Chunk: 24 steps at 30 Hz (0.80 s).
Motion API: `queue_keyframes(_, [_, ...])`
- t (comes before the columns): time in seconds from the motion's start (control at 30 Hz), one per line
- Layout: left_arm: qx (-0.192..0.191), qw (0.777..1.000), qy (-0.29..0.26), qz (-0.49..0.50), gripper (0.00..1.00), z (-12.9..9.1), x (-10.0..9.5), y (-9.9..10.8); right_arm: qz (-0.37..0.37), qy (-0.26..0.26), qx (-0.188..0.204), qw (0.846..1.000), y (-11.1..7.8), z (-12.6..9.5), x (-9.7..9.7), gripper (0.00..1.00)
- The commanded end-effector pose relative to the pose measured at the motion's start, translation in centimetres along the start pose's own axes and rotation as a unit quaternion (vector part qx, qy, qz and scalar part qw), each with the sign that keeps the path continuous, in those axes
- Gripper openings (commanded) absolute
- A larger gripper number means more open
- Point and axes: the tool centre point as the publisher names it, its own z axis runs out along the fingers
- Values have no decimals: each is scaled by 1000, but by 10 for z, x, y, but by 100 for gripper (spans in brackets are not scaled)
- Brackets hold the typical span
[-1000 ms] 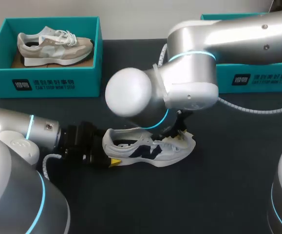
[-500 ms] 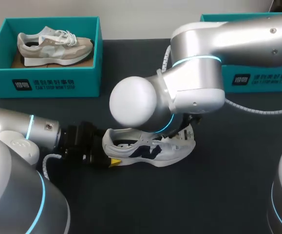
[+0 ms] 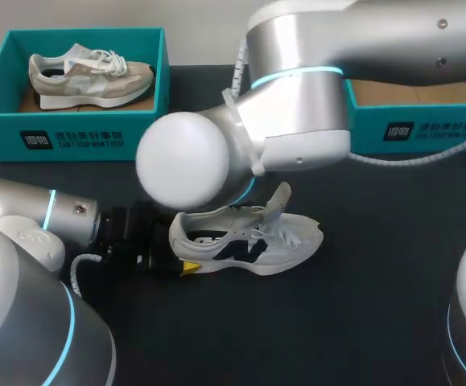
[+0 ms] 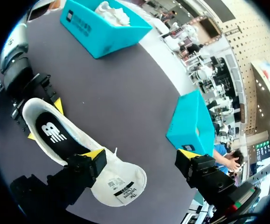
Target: Take the shoe out of the shoebox, open the shoe tongue, remove and reinsert the insole, then place the shoe into the shoebox
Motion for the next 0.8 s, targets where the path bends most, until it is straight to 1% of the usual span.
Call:
queue_keyframes(0.03, [-2,1000,-1,0,0,8,2,5,-70,1,-11,998,26,-24,21,100])
queue_keyframes(0.1, [-2,1000,-1,0,0,8,2,5,-102,35,-24,994,34,-30,30,100])
queue_keyframes(0.13, [-2,1000,-1,0,0,8,2,5,-120,39,-24,992,37,-32,34,100])
queue_keyframes(0.17, [-2,1000,-1,0,0,8,2,5,-130,58,-35,989,39,-35,39,100])
queue_keyframes(0.2, [-2,1000,-1,0,0,8,2,5,-147,72,-35,986,41,-37,43,100])
queue_keyframes(0.27, [-2,1000,-1,0,0,8,2,5,-163,86,-45,982,43,-41,50,100])
queue_keyframes(0.3, [-2,1000,-1,0,0,8,2,5,-175,89,-49,979,43,-44,53,75])
queue_keyframes(0.33, [-2,1000,-1,0,0,8,2,5,-180,93,-53,978,44,-46,56,44])
queue_keyframes(0.37, [-2,1000,-1,0,0,8,2,5,-183,95,-54,977,44,-47,58,31])
queue_keyframes(0.4, [-2,1000,-1,0,0,8,2,5,-192,99,-55,975,44,-48,62,5])
queue_keyframes(0.43, [-2,1000,-1,0,0,8,2,5,-198,104,-54,973,44,-48,65,0])
queue_keyframes(0.5, [-2,1000,-1,0,0,8,2,5,-204,112,-56,971,42,-46,72,0])
queue_keyframes(0.57, [-2,1000,-1,0,0,8,2,5,-207,124,-52,969,38,-39,81,0])
queue_keyframes(0.8, [-2,1000,-1,0,0,8,2,5,-194,143,-33,970,23,-11,93,0])
